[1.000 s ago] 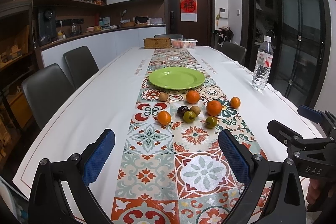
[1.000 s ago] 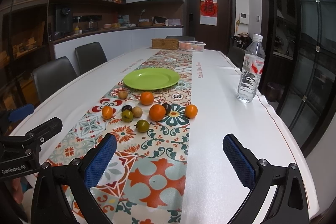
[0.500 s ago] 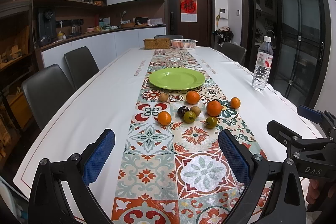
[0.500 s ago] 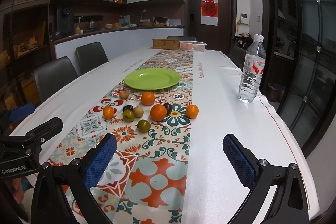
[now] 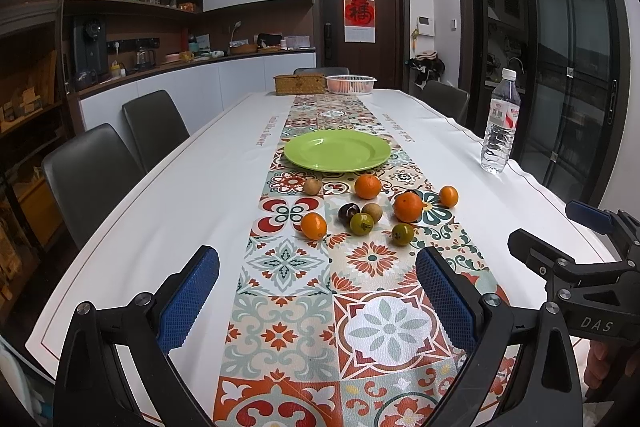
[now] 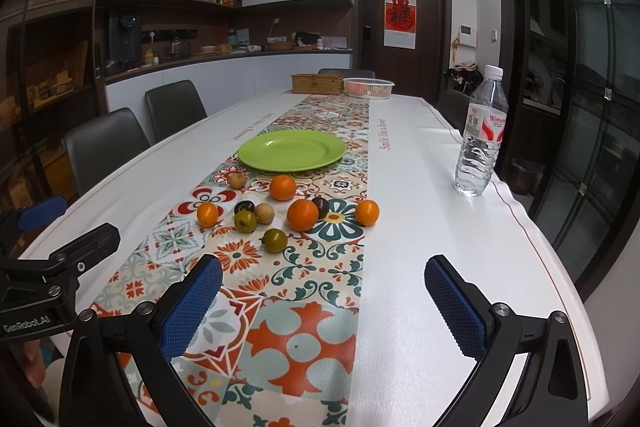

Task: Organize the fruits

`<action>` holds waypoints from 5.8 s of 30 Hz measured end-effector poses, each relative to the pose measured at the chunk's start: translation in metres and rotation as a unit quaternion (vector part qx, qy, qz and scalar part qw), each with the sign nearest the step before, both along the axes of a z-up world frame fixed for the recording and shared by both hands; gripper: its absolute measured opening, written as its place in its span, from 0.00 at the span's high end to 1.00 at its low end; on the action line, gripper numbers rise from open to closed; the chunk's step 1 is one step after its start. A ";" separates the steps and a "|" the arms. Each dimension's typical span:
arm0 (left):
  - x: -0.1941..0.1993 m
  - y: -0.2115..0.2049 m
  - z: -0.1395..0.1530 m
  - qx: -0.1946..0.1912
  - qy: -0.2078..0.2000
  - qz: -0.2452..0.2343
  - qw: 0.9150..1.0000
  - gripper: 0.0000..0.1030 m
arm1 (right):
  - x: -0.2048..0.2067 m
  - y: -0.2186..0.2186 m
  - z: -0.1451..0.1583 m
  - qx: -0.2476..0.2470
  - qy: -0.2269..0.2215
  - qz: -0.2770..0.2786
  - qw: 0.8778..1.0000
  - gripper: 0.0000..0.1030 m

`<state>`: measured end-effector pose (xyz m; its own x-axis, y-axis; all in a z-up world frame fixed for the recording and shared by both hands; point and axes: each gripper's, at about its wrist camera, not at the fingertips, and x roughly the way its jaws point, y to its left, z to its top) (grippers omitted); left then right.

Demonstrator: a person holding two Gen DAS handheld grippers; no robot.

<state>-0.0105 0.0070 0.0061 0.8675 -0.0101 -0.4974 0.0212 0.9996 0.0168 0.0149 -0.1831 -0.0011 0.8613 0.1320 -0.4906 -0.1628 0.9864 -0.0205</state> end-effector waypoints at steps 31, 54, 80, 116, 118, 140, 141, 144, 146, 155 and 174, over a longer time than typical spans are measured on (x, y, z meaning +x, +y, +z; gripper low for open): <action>0.011 0.005 -0.002 -0.001 0.008 -0.024 1.000 0.02 | 0.009 0.013 -0.005 -0.007 0.010 0.018 1.000 0.01; 0.076 0.022 -0.013 0.015 0.034 -0.050 0.998 0.15 | 0.068 0.040 -0.011 -0.012 0.023 0.044 0.999 0.01; 0.158 0.024 -0.061 0.004 0.149 -0.084 0.985 0.39 | 0.137 0.057 -0.060 0.008 0.146 0.073 0.987 0.27; 0.175 0.015 -0.070 -0.027 0.194 -0.080 0.977 0.69 | 0.153 0.065 -0.072 0.018 0.188 0.119 0.975 0.71; 0.172 0.015 -0.068 -0.030 0.193 -0.079 0.977 0.69 | 0.152 0.064 -0.072 0.019 0.187 0.120 0.975 0.71; 0.185 0.003 -0.023 -0.023 0.147 -0.086 0.985 0.69 | 0.170 0.053 -0.019 0.031 0.131 0.143 0.980 0.72; 0.188 0.002 -0.020 -0.020 0.144 -0.087 0.986 0.69 | 0.172 0.053 -0.017 0.031 0.130 0.144 0.980 0.72; 0.198 0.000 -0.012 -0.014 0.135 -0.090 0.987 0.69 | 0.181 0.051 -0.009 0.032 0.118 0.145 0.982 0.72; 0.207 0.000 -0.008 -0.013 0.133 -0.093 0.987 0.69 | 0.190 0.051 -0.003 0.032 0.113 0.145 0.982 0.72; 0.251 0.003 -0.001 -0.014 0.140 -0.093 0.986 0.69 | 0.238 0.048 0.014 0.040 0.107 0.145 0.983 0.72; 0.356 0.016 -0.043 -0.055 0.220 -0.098 0.969 0.69 | 0.343 0.066 -0.019 0.019 0.189 0.143 0.971 0.72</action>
